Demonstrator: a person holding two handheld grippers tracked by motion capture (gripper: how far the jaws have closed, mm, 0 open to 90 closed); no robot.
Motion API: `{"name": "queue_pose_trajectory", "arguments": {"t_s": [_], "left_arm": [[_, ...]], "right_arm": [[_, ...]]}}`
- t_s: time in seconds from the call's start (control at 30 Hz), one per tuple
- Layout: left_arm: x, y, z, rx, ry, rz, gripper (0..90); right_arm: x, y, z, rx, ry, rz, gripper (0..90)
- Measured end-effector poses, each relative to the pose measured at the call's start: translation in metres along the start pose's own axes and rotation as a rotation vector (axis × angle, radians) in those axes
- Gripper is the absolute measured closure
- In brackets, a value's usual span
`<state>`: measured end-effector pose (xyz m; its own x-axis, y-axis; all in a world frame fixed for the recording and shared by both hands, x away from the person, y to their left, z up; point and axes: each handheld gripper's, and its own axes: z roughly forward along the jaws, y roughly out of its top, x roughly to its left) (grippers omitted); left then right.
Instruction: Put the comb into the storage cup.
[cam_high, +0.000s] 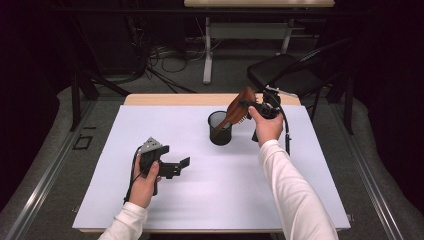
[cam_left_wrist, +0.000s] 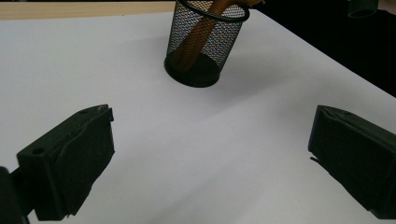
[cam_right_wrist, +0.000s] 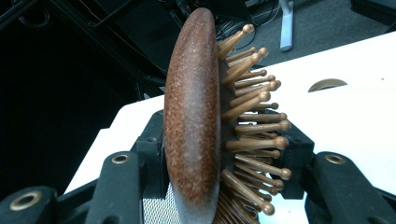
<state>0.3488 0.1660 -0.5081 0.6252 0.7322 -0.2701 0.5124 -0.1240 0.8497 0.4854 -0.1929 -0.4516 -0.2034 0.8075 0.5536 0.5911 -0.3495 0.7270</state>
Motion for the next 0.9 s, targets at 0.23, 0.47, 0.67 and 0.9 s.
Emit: {"name": "queue_pose_trajectory", "arguments": {"t_s": [0.23,0.47,0.67,0.9], "left_arm": [[-0.0003,-0.0003,0.0007,0.002,0.000,0.000,0.5],[0.0003,-0.0002,0.0004,0.000,0.001,0.000,0.5],[0.0014,-0.0001,0.0002,0.000,0.007,-0.004,0.5],[0.0023,0.0000,-0.0009,-0.007,0.010,-0.011,0.5]], "right_arm": [[-0.0033,-0.0010,0.0001,-0.005,0.014,-0.007,46.8],[-0.0043,-0.0010,0.0001,-0.006,0.013,-0.017,45.9],[-0.0045,-0.0009,0.0009,-0.008,0.005,-0.019,45.3],[-0.0045,-0.0009,0.0007,-0.005,0.002,-0.014,44.6]]}}
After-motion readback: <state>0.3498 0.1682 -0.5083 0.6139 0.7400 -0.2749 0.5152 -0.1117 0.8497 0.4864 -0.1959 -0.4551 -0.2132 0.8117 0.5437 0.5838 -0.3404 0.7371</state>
